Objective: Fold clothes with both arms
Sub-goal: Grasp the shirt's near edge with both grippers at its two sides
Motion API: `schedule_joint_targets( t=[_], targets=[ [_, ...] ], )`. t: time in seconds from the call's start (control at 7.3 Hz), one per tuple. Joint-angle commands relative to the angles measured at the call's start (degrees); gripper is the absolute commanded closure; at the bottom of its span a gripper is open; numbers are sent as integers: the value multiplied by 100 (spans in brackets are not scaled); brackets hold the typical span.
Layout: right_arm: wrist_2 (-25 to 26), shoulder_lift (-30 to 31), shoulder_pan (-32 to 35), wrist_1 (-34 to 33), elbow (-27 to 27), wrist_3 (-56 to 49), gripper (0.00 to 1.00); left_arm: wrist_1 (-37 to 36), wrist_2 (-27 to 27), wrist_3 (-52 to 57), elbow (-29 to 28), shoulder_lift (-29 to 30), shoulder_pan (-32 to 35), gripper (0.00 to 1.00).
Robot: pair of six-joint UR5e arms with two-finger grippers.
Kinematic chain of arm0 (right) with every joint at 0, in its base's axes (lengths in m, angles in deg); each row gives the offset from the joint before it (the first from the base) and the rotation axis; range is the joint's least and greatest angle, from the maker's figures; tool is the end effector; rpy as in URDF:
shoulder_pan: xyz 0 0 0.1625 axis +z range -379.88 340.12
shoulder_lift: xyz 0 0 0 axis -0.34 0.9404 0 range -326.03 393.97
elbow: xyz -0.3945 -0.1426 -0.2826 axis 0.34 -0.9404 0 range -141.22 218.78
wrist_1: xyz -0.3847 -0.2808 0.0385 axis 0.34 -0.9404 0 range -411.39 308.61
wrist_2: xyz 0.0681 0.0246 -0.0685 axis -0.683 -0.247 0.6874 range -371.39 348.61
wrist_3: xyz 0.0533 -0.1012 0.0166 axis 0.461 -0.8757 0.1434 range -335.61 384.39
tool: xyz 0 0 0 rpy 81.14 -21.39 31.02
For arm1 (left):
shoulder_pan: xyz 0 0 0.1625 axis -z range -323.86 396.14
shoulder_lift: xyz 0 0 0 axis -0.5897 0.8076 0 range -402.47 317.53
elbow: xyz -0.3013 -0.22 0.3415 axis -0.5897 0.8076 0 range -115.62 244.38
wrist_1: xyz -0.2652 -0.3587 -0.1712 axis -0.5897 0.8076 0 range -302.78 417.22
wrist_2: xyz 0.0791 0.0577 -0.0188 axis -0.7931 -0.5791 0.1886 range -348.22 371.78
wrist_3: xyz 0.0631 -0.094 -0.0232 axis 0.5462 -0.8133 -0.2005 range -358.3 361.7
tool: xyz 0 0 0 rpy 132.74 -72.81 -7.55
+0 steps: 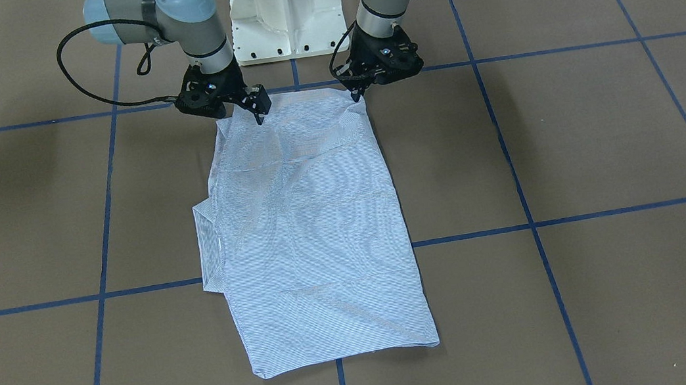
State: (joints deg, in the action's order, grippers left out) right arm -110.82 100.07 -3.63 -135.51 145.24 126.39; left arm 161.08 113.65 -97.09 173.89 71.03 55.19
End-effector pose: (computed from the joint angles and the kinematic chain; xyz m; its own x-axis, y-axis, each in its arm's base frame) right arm -0.6457 -0.3073 0.3347 0.6158 0.3932 0.6828 -0.2970 0.9185 -0.2610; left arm 0.6130 -0.3277 0.2917 0.4866 -0.3263 -0.8104 0.2338 0.9424 -0.2391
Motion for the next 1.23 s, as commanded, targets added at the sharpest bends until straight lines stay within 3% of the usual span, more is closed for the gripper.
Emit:
schedule_joint_targets(
  t=[0.0, 0.27, 0.55, 0.96, 1.1],
  targets=[
    [12, -10, 44, -35, -55, -14, 2, -6, 9, 0, 0, -4, 2, 100],
    [12, -19, 97, -35, -108, -84, 9, -6, 9, 0, 0, -4, 2, 100],
    [12, -10, 106, -35, -108, -84, 22, -6, 0, 0, 0, -4, 2, 100],
    [3, 7, 106, -35, -108, -84, 22, -6, 0, 9, 0, -12, 2, 100],
    [-23, -10, 106, -139, -108, -84, 10, -6, 0, 9, 0, -12, 2, 100]
  ],
)
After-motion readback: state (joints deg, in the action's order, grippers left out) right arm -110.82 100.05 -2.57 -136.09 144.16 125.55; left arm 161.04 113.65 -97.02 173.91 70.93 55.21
